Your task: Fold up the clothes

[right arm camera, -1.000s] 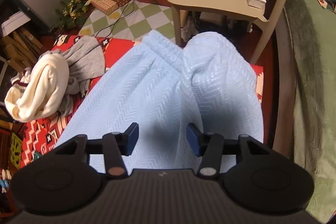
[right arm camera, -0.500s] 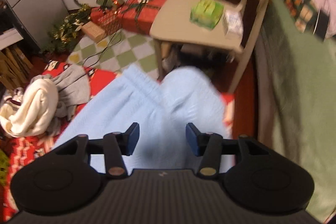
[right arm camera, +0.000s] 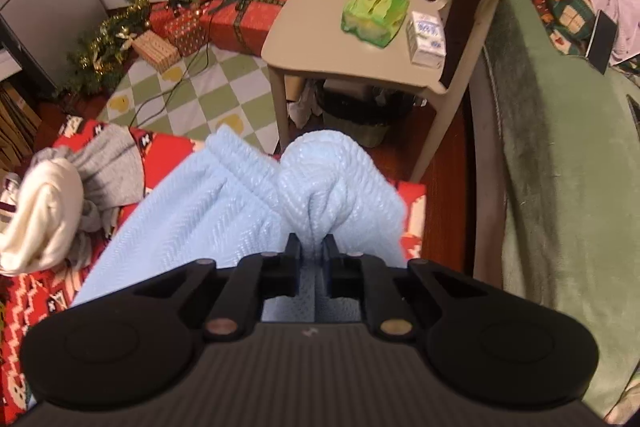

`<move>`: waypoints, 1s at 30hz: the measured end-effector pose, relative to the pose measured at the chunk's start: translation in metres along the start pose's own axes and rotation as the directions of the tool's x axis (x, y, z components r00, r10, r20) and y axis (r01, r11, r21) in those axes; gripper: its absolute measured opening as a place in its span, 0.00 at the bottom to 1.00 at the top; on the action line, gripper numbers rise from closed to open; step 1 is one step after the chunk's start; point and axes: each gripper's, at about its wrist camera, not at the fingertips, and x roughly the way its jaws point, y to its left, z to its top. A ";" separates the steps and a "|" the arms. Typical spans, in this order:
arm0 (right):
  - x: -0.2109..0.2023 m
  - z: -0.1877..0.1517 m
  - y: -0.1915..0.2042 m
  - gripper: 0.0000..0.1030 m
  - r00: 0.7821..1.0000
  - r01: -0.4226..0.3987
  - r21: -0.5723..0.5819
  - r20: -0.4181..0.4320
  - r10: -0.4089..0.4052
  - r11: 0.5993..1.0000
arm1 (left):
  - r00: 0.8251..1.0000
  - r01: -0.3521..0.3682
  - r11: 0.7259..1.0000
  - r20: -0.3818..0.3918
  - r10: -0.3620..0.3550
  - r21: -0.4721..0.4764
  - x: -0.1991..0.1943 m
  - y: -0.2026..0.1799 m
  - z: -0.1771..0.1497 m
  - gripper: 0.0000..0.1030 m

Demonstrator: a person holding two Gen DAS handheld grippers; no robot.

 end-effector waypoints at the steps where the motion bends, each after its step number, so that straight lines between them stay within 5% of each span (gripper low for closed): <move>1: -0.006 0.001 -0.001 0.10 1.000 -0.002 -0.017 0.006 0.002 1.000 | 1.000 0.015 0.999 0.001 -0.015 -0.029 -0.009 0.007 0.002 0.05; 10: -0.034 0.026 0.007 0.08 0.993 -0.118 0.087 0.022 0.117 0.989 | 0.993 0.099 0.978 0.074 -0.087 -0.181 -0.062 0.016 0.030 0.04; 17: 0.009 0.049 0.060 0.09 0.988 -0.154 0.148 0.035 0.150 0.977 | 0.992 0.123 0.979 0.059 -0.114 -0.163 -0.020 -0.020 0.073 0.05; 21: 0.050 0.048 0.086 0.24 0.992 -0.124 0.126 0.013 0.123 0.984 | 0.997 0.070 0.985 -0.007 -0.072 -0.161 0.023 -0.025 0.083 0.11; 24: 0.052 0.038 0.102 0.39 0.993 -0.116 0.057 0.032 0.115 0.992 | 0.994 0.108 0.988 0.027 -0.106 -0.106 0.018 -0.022 0.074 0.23; 26: 0.041 0.028 0.117 0.44 0.989 -0.129 -0.060 0.065 0.133 0.990 | 0.992 0.115 0.992 0.065 -0.112 -0.051 0.009 -0.019 0.066 0.43; 30: 0.008 -0.012 0.158 0.62 0.972 -0.173 -0.350 0.091 0.217 0.921 | 0.991 0.102 0.994 0.088 -0.105 0.038 -0.005 -0.004 0.050 0.44</move>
